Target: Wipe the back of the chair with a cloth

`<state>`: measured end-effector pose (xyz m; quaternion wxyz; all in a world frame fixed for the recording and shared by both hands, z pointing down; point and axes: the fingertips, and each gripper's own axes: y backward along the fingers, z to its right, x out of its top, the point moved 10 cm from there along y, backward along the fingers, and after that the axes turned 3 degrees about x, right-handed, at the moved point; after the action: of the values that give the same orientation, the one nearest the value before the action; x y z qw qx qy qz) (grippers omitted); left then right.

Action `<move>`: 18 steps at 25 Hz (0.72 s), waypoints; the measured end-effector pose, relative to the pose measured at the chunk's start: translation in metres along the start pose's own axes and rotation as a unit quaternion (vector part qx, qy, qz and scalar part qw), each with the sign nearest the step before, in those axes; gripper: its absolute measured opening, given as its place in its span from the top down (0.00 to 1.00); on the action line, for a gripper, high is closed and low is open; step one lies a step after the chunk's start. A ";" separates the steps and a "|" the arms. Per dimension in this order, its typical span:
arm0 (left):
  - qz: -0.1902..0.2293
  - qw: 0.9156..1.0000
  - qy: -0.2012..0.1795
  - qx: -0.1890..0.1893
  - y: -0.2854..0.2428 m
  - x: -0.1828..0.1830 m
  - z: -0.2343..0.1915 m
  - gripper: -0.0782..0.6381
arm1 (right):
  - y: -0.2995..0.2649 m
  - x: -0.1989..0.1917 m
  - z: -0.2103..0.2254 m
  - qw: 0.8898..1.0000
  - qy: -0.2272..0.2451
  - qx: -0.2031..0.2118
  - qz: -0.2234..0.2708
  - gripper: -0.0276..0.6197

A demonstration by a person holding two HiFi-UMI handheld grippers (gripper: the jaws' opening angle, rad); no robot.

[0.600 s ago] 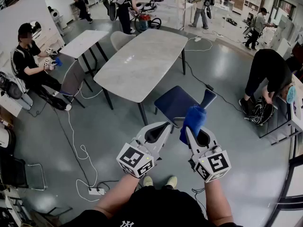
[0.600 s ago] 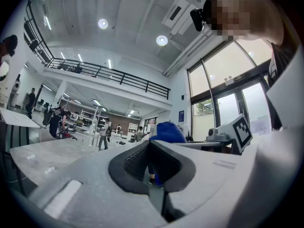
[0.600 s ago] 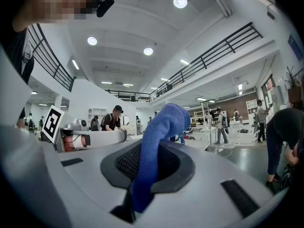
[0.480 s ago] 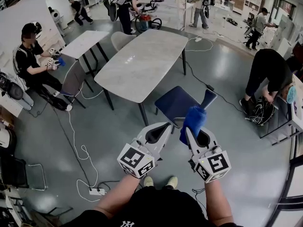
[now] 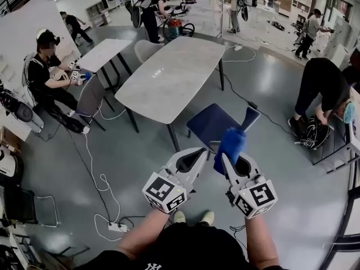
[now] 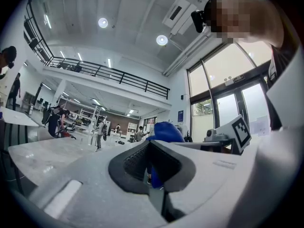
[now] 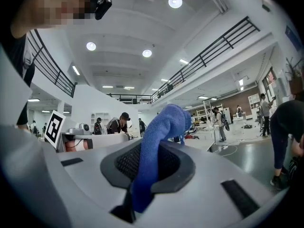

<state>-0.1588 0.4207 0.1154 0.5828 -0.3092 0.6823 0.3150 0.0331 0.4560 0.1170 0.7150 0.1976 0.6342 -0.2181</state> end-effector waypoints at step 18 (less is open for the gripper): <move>-0.012 1.000 -0.005 0.003 -0.040 -0.014 0.034 0.88 | 0.043 -0.007 0.059 0.997 -0.060 0.004 0.043 0.86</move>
<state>-0.1048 0.4239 0.1228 0.5907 -0.3141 0.6766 0.3077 0.1054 0.4591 0.1312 0.7595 0.2137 0.5806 -0.2011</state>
